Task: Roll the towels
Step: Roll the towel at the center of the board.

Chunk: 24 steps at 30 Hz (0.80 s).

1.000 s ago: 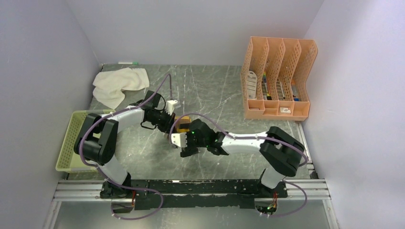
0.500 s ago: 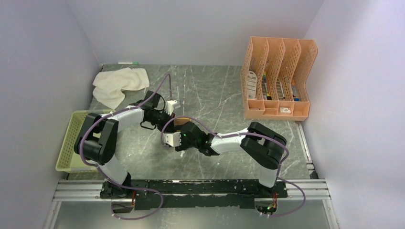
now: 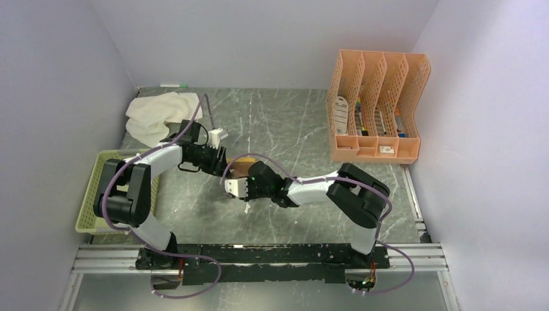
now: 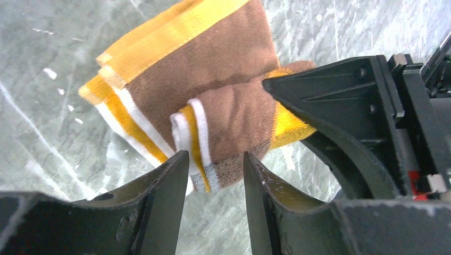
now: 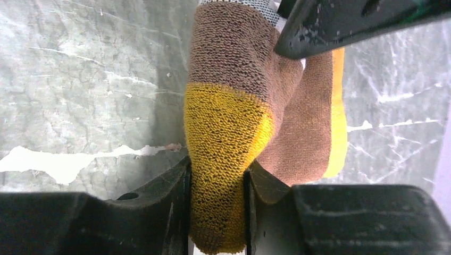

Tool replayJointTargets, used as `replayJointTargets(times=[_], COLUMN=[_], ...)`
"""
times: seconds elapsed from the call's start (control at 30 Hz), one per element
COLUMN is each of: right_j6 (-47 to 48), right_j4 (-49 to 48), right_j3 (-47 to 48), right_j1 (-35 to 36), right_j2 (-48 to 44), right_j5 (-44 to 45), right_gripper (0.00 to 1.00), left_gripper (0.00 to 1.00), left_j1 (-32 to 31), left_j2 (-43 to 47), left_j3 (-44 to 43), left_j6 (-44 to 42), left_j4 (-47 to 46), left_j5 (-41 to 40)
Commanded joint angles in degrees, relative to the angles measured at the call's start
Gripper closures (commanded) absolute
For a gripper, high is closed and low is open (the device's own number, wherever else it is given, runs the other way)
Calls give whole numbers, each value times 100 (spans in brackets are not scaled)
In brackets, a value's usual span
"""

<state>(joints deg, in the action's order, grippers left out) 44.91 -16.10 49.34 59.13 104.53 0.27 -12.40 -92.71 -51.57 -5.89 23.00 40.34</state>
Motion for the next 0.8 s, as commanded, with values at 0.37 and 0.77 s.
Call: replayJointTargets(times=[0.37,0.77], right_j6=[-219,-143], right_j4=[2212,5777], right_j3=[1006,3619], right_j1=[-1136,-1858], right_j2=[-260,1850], right_j5=[-3653,-5984], right_gripper=[71,69], left_gripper=[49,37], left_j1=[277,335], left_j2=[240,1910], left_j3=[-30,57], left_j6=[586,-5], left_j4=[133,-266], left_j5=[-870,-99])
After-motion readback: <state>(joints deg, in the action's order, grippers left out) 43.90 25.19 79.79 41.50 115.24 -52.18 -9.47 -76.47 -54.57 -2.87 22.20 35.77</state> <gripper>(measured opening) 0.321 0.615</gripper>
